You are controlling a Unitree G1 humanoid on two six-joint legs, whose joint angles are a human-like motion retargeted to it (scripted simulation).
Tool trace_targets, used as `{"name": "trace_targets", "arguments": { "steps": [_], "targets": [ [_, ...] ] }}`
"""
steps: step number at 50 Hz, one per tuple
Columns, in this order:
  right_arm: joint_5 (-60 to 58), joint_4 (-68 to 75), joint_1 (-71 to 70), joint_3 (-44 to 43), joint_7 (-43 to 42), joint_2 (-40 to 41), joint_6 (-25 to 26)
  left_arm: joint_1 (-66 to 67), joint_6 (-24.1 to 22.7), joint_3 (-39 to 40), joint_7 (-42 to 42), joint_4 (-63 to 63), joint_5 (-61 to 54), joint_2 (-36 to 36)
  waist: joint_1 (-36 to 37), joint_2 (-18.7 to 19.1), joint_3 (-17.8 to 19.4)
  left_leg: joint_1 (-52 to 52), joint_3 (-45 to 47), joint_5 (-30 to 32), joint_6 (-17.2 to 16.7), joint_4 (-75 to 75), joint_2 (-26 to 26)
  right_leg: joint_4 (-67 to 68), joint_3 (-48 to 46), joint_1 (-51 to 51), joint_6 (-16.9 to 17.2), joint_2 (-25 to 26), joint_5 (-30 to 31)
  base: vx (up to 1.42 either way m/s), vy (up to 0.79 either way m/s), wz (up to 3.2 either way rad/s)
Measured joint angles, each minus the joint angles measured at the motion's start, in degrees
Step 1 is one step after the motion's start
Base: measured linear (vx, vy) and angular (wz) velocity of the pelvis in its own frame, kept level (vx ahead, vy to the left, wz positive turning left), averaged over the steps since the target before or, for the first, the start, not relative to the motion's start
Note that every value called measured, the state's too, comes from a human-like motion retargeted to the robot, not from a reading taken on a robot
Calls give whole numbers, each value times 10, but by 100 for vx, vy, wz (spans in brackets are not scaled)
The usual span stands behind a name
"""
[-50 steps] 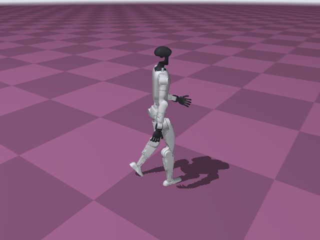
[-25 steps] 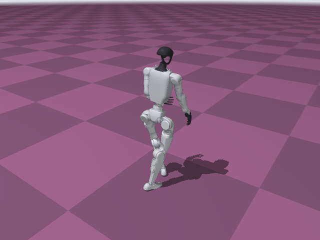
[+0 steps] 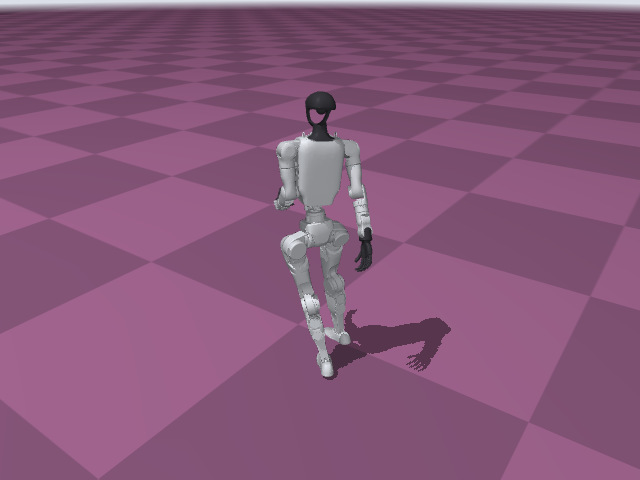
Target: Walk run
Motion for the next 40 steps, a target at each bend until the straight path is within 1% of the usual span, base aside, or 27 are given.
{"name": "trace_targets", "arguments": {
  "steps": [2,3,5,8,10,12,13,15,16,17,18,19,20,22,25,28,31,33,35,36,37,38,39,40],
  "targets": [
    [-28,0,-1,6,10,-2,3,10,-4,2,5,-4,-4,2,-5,-9,13,33,-22,9,0,-6,-11,-60,28,-9,14,-5,-25,65,-18,111],
    [-41,0,-3,9,10,-6,2,15,-6,4,8,-6,-6,3,-8,-11,19,50,-29,15,0,-8,-13,-85,35,-10,36,-7,-39,69,-19,83],
    [-55,-2,-13,21,4,-15,0,23,-10,11,12,-7,-12,5,-11,-13,31,81,-34,29,-3,-12,-12,-118,37,-10,49,-3,-54,62,-18,55],
    [-51,-14,-29,26,-15,-30,7,35,-14,18,17,-5,-21,8,-18,-9,25,104,-38,72,-31,-7,-4,-111,15,0,-2,21,-26,80,-27,54],
    [-40,-24,-42,17,-29,-36,14,46,-17,23,13,-4,-25,10,-29,-8,12,109,-43,114,-63,14,-3,-82,-55,2,1,6,-15,73,-26,91],
    [-22,-36,-52,7,-43,-35,14,64,-21,30,7,-5,-22,10,-54,11,2,103,-39,186,-125,51,25,-55,-1,10,-13,31,-45,93,-38,118],
    [-9,-43,-60,3,-48,-36,12,70,-21,33,5,-5,-21,7,-60,22,-1,94,-20,231,-173,77,43,-40,4,10,-26,42,-63,93,-35,114],
    [19,-58,-78,-9,-52,-38,6,81,-20,25,13,-5,-21,-1,-82,38,-9,57,26,306,-292,152,79,-17,-46,18,-57,35,-102,79,-10,142],
    [34,-67,-95,-13,-52,-43,4,78,-18,22,17,-5,-23,-5,-92,28,-12,30,91,329,-297,199,65,0,-65,24,-53,-3,-125,90,18,154],
    [48,-78,-112,-17,-53,-45,3,74,-18,20,19,-4,-25,-8,-97,21,-13,1,147,344,-300,254,60,13,-80,31,-53,-28,-146,92,19,108],
    [62,-89,-128,-18,-57,-39,2,71,-19,22,17,-4,-24,-9,-92,17,-13,-32,183,345,-300,323,69,20,-84,39,-59,-25,-161,71,-19,71],
    [70,-104,-141,-19,-63,-31,-3,72,-21,23,14,-5,-23,-11,-91,8,-16,-58,171,340,-300,349,60,12,-85,50,-71,-20,-168,56,-61,58],
    [76,-122,-152,-21,-70,-20,-11,75,-22,22,10,-7,-22,-13,-92,-4,-21,-79,134,332,-300,354,41,-2,-83,63,-85,-13,-170,58,-79,48],
    [81,-170,-175,-16,-82,2,-34,76,-20,24,7,-12,-26,-11,-70,-13,-16,-152,153,236,-269,407,55,-37,-105,93,-98,2,-162,79,-64,-8],
    [90,-255,-201,8,-92,14,-73,83,-25,19,7,-33,-29,-9,-18,-43,-9,-244,265,140,-214,408,102,-74,-82,130,-114,10,-161,67,-29,-55],
    [103,-337,-225,40,-88,14,-102,86,-27,18,0,-62,-21,0,5,-43,7,-310,314,81,-163,357,147,-94,-97,169,-117,35,-172,88,-30,13],
    [124,-402,-247,59,-61,10,-119,89,-27,14,0,-91,-16,5,25,-45,21,-363,348,37,-105,280,166,-102,-113,204,-126,57,-185,74,-23,24],
    [145,-442,-253,70,-44,7,-129,90,-27,11,3,-108,-16,6,42,-49,28,-388,371,14,-75,228,174,-103,-118,226,-130,70,-183,114,-23,-4],
    [168,-477,-248,83,-39,7,-135,90,-27,10,6,-121,-18,5,62,-59,33,-401,361,2,-69,178,162,-97,-117,246,-120,76,-156,94,-20,-23],
    [178,-491,-241,90,-40,7,-138,90,-27,9,6,-125,-19,5,71,-67,34,-398,352,1,-70,156,153,-90,-118,256,-107,74,-129,125,-17,-21],
    [187,-505,-233,96,-41,8,-140,90,-26,9,7,-128,-19,4,78,-75,35,-392,345,15,-64,137,145,-82,-120,265,-92,72,-97,148,-16,-8],
    [195,-516,-222,101,-42,10,-143,91,-26,8,7,-131,-19,4,83,-82,34,-383,343,57,-43,126,139,-70,-126,272,-74,70,-55,128,-15,24],
    [204,-525,-208,106,-41,12,-147,92,-26,6,8,-133,-18,4,80,-88,28,-368,346,26,-30,131,128,-50,-144,273,-54,64,2,117,-15,66],
    [212,-534,-193,111,-39,15,-151,93,-27,3,9,-136,-17,5,74,-93,20,-349,352,-42,-21,145,116,-27,-168,269,-32,57,66,121,-17,62]
  ]
}}
